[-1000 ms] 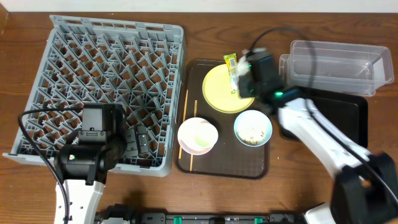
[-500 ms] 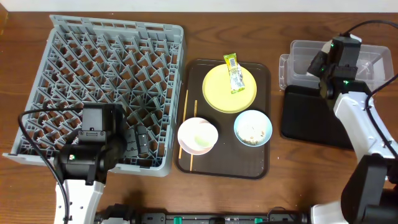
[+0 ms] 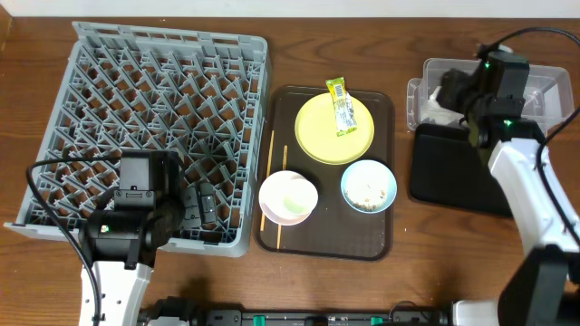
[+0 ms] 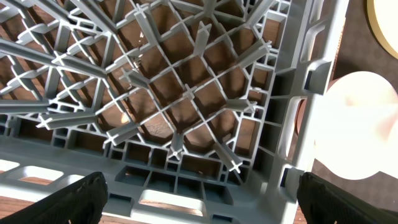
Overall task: Sort waste into correct bins and load items into the dishwasher
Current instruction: 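Carry the trash right and release it into the clear plastic bin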
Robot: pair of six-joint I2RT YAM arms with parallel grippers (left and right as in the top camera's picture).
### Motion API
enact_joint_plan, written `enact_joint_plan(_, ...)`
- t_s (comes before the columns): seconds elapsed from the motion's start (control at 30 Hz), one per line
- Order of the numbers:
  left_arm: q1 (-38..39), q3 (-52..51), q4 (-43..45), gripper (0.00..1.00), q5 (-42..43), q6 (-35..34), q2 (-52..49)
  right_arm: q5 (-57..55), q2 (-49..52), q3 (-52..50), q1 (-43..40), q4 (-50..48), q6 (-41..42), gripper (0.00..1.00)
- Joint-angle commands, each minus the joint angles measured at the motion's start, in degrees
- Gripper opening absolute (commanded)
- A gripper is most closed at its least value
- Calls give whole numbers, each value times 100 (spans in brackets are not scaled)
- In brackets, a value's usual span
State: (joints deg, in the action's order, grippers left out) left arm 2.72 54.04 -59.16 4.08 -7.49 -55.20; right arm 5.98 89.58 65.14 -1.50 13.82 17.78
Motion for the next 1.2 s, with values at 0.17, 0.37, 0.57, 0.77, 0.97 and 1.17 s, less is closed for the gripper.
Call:
enact_joint_plan(0.17, -20, 118, -20, 98, -48, -9, 7, -149, 778, 42, 1805, 120, -671, 64)
enact_joint_plan(0.37, -20, 118, -20, 98, -46, -9, 7, -894, 1801, 42, 2435, -754, -640, 70)
enact_joint_plan(0.57, -20, 116, -37, 98, -46, -9, 7, -1276, 2507, 42, 2603, -1250, -284, 66)
enact_joint_plan(0.77, -20, 116, -61, 98, -46, -9, 7, -1279, 2573, 44, 2601, -1156, 22, 3)
enact_joint_plan(0.97, -20, 116, -61, 98, -48, -9, 7, -1631, 1309, 44, 2358, -560, 68, 1)
enact_joint_plan(1.17, -20, 116, -63, 98, -46, -9, 7, -2341, 74, 44, 1255, -667, 1110, 1)
